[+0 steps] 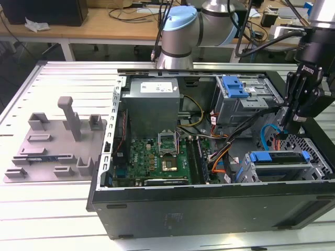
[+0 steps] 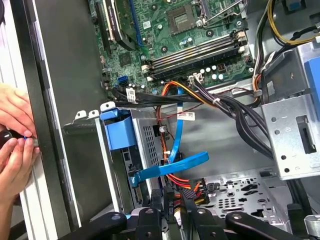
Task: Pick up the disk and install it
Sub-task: 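Insert the first disk wire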
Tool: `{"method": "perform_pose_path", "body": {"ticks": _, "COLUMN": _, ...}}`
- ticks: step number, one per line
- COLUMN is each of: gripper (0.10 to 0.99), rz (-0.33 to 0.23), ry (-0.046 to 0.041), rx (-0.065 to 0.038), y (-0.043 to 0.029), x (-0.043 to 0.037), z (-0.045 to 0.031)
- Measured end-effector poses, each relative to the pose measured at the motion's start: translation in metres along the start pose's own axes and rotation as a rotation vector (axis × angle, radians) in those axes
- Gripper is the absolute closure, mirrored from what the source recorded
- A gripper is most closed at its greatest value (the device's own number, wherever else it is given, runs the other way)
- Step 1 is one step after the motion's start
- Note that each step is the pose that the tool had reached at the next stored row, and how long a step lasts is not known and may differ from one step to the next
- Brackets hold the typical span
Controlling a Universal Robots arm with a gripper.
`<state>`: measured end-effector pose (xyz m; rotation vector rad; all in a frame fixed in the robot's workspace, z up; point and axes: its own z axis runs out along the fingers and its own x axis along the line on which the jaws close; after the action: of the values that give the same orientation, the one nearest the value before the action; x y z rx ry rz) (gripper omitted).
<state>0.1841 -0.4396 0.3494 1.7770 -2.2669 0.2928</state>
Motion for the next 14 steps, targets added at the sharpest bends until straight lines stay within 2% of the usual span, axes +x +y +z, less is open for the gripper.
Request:
{"method": "perform_pose_path", "body": {"ticks": 3, "gripper": 0.792, "rz": -0.009, "ry": 0.0008, "rx": 0.003, "y": 0.0000, "x": -0.0003, "z": 0.0008}}
{"method": "perform_pose_path", "body": {"ticks": 9, "gripper": 0.792, "rz": -0.033, "ry": 0.0194, "rx": 0.016, "y": 0.0014, "x": -0.0061, "z": 0.0001}}
{"method": "perform_pose_path", "body": {"ticks": 14, "gripper": 0.808, "rz": -0.035, "ry": 0.0285, "rx": 0.019, "y": 0.0014, "x": -0.0062, "z": 0.0005}}
